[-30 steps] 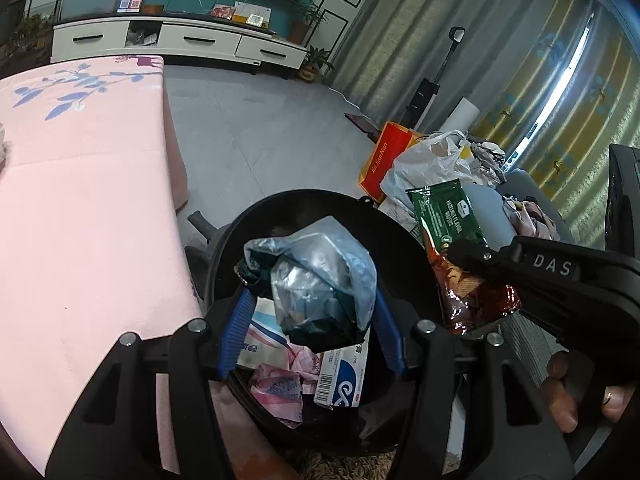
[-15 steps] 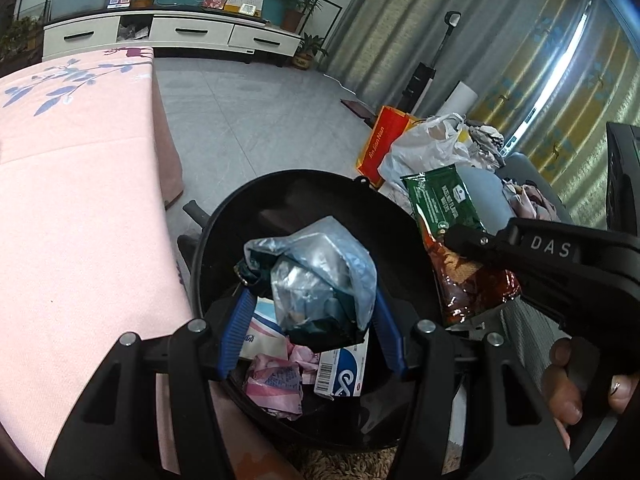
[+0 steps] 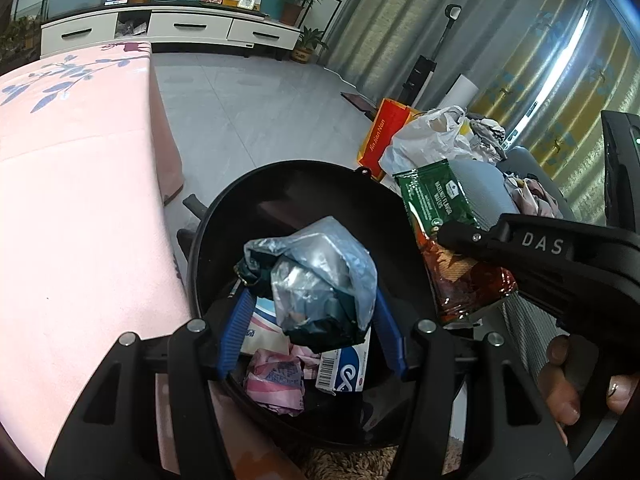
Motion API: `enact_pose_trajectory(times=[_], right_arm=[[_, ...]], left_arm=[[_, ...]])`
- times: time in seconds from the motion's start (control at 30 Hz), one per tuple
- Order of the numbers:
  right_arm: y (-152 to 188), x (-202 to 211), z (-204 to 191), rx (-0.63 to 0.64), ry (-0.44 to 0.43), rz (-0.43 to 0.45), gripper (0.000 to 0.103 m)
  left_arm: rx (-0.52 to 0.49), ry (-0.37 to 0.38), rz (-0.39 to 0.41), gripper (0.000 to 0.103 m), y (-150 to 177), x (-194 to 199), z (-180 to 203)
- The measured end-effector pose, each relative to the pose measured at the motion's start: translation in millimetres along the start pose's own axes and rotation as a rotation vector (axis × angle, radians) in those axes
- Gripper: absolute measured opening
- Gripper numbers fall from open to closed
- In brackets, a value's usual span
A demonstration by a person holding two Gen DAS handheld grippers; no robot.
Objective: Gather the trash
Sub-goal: 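Lower the grey bag and green snack bag into the bin and open both tools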
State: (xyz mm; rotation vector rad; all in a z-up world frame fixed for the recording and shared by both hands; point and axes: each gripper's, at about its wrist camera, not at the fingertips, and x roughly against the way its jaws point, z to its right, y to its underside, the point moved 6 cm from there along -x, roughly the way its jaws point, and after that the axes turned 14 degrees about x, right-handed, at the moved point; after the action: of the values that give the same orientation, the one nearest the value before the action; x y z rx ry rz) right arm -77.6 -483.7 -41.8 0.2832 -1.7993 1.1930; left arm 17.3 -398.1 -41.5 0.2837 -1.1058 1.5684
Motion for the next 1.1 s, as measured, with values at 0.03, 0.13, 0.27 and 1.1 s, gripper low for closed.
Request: enact_pose_trajectory(times=[0.03,0.13,0.27,1.1], right_arm=[[0.6,-0.7,-0.2,0.002,0.001,-0.004,0.016],[-0.6,-1.1,-1.3,0.005,0.000,-0.007,0.016],[0.1,-2.4,-1.6,0.010,0.007,-0.013,0.016],[4.1,-8.6,-1.3,0.020,0.020,-0.040,0.017]], left_arm=[[0.000,0.001,-0.002,0.058,-0.3,-0.2,0.4],[-0.004,0.003,-0.004,0.058,0.1,-0.9,0.1],[-0.018,0.008,-0.008,0.058,1.6,-1.2,1.9],[-0.063,0.037,-0.052,0.059,10.3,-3.3,6.1]])
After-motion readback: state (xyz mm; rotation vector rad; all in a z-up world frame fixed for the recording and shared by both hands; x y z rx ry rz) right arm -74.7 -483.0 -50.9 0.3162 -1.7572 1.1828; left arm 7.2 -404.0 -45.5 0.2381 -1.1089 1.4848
